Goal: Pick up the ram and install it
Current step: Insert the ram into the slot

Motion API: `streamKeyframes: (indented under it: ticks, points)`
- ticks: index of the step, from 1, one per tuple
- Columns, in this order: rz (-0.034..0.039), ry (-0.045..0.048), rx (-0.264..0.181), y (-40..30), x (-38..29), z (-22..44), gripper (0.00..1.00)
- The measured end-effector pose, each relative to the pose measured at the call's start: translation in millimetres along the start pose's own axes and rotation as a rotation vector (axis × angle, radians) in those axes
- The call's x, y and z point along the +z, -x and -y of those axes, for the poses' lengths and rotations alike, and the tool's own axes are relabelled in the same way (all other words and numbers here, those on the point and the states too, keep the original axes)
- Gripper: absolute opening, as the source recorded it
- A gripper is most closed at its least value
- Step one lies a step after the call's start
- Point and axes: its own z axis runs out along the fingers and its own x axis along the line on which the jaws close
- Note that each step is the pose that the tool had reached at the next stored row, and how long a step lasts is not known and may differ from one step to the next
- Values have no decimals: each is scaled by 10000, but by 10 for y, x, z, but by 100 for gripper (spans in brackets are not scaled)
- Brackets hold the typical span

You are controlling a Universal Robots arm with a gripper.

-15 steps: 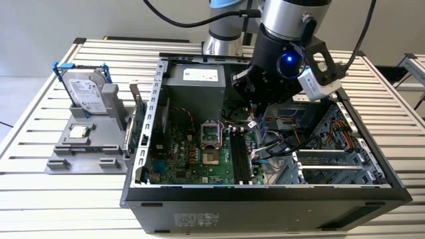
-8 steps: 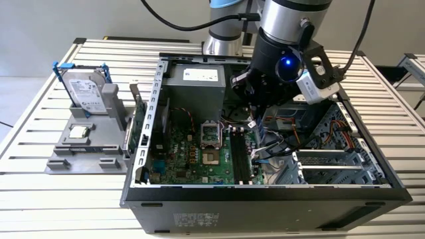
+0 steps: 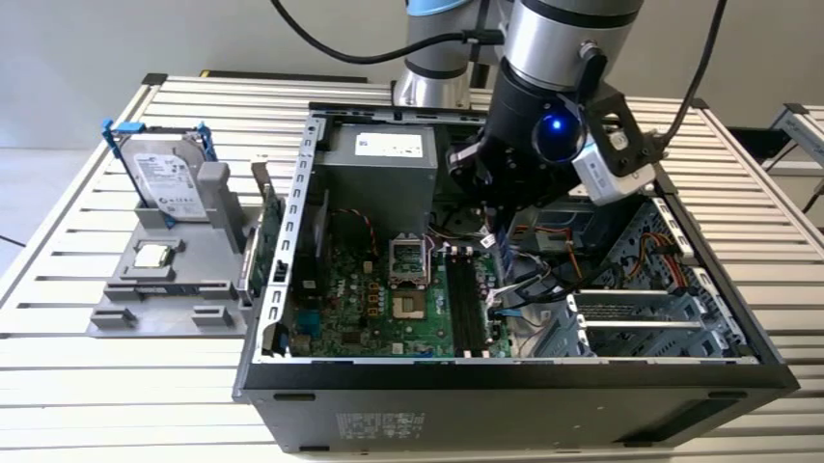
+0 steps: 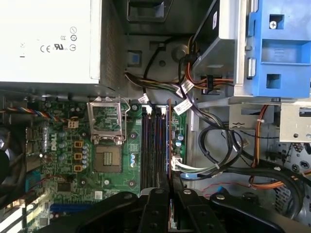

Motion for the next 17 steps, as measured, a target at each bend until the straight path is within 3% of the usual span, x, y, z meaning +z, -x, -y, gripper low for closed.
streamKeyframes:
  ticks: [12, 17]
  points:
    - [-16, -4, 132, -1, 13, 7, 0]
    - [-17, -3, 170, 4, 51, 8, 0]
